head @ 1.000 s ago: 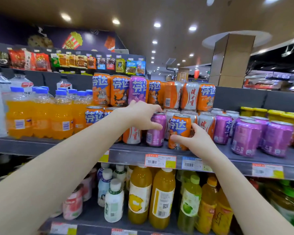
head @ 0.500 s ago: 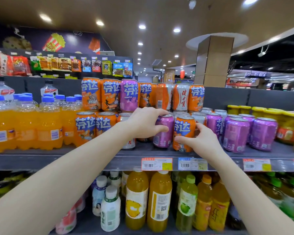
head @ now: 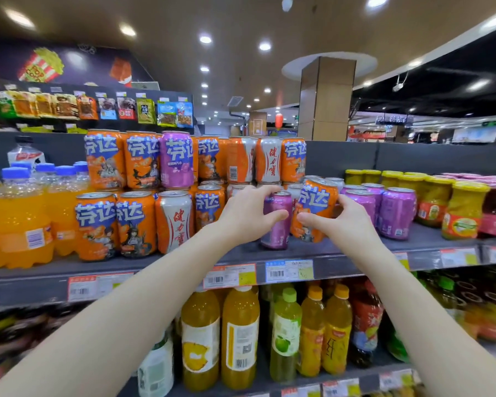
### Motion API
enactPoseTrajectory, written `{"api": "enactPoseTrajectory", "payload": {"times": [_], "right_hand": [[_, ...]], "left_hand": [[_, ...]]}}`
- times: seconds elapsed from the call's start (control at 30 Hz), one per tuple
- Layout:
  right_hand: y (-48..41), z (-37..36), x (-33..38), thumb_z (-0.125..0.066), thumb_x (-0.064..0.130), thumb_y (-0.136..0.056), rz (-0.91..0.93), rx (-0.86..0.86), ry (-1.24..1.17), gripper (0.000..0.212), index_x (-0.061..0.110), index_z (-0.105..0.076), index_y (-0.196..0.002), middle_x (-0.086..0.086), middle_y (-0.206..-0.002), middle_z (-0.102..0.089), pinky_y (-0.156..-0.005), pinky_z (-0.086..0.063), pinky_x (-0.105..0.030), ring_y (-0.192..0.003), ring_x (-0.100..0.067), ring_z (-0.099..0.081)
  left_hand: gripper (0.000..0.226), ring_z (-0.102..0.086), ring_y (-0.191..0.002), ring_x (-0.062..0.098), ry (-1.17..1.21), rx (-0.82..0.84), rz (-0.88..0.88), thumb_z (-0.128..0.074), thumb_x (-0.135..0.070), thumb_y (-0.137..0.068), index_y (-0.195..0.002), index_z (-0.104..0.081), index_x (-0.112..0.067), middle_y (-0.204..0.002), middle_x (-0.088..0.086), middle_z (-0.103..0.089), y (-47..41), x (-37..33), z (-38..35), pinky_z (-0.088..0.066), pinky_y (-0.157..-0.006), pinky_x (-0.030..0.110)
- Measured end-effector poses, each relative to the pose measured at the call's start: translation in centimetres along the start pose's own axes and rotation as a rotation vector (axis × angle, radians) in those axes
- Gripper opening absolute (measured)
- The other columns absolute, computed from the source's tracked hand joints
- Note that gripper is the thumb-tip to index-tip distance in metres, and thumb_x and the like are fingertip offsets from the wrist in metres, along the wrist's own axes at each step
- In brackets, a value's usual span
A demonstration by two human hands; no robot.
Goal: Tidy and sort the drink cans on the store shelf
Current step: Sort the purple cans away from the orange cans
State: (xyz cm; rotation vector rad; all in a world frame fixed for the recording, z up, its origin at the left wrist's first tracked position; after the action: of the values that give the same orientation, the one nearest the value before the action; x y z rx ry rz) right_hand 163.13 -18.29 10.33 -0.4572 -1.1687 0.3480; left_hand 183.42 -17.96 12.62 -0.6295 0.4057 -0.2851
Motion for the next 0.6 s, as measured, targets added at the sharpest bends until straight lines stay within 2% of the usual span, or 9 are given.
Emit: {"api": "enactPoseTrajectory", "payload": {"times": [0.17, 0.3, 0.4, 0.5, 0.6], "right_hand": [[0.1, 0.3, 1.6, -0.092, 0.043, -0.068, 0.052, 0.040, 0.034, 0.049, 0.032, -0.067, -0.109, 0.015, -0.097, -0.075, -0.078, -0.059, -0.027, -0.090, -0.001, -0.070], [0.3, -0.4, 2.8, -0.092, 0.043, -0.068, 0.074, 0.063, -0.014, 0.056, 0.033, -0.065, -0.116, 0.015, -0.101, -0.075, -0.076, -0.061, -0.026, -0.092, -0.001, -0.071], [0.5, -2.1, 3.8, -0.092, 0.044, -0.068, 0.083, 0.113, -0.047, 0.056, 0.034, -0.064, -0.116, 0.016, -0.102, -0.074, -0.074, -0.061, -0.025, -0.093, -0.001, -0.071], [0.9, -4.4, 5.3, -0.091, 0.046, -0.068, 0.118, 0.175, -0.047, 0.052, 0.038, -0.060, -0.108, 0.019, -0.100, -0.071, -0.074, -0.059, -0.021, -0.090, 0.001, -0.069], [1.6, -7.5, 6.6, -0.091, 0.043, -0.071, 0.138, 0.247, -0.063, 0.055, 0.035, -0.058, -0.114, 0.023, -0.099, -0.067, -0.070, -0.054, -0.013, -0.088, 0.007, -0.065]], "left_hand": [[0.071, -0.061, -0.111, 0.019, 0.060, -0.007, 0.027, -0.070, -0.058, -0.086, -0.148, -0.046, -0.032, -0.130, 0.003, -0.061, 0.2, -0.6, -0.4, -0.054, -0.095, 0.043], [0.084, -0.056, -0.123, 0.023, -0.043, 0.044, 0.043, -0.076, -0.058, -0.081, -0.152, -0.039, -0.031, -0.139, 0.003, -0.056, 0.8, 0.2, 1.8, -0.051, -0.101, 0.047], [0.068, -0.057, -0.120, 0.025, -0.222, -0.079, 0.013, -0.074, -0.050, -0.085, -0.145, -0.047, -0.032, -0.132, 0.003, -0.058, 2.2, 0.9, 5.9, -0.049, -0.099, 0.048], [0.051, -0.058, -0.113, 0.027, -0.363, -0.195, 0.035, -0.072, -0.042, -0.085, -0.133, -0.059, -0.031, -0.122, 0.003, -0.062, 4.2, 2.8, 10.0, -0.048, -0.095, 0.047], [0.034, -0.064, -0.102, 0.023, -0.326, -0.261, 0.108, -0.069, -0.037, -0.086, -0.119, -0.066, -0.030, -0.110, -0.002, -0.066, 6.1, 5.7, 13.2, -0.052, -0.090, 0.047]]}}
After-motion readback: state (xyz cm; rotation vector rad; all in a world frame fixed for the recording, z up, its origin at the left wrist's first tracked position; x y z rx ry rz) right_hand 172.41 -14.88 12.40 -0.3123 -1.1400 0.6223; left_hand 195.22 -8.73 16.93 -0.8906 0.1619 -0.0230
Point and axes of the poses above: each hand's wrist, its own y-axis away from the middle knuckle, its own z-axis out of the back of the hand, x = y × z, the point moved 9 cm from there along -y, towards the middle knuckle
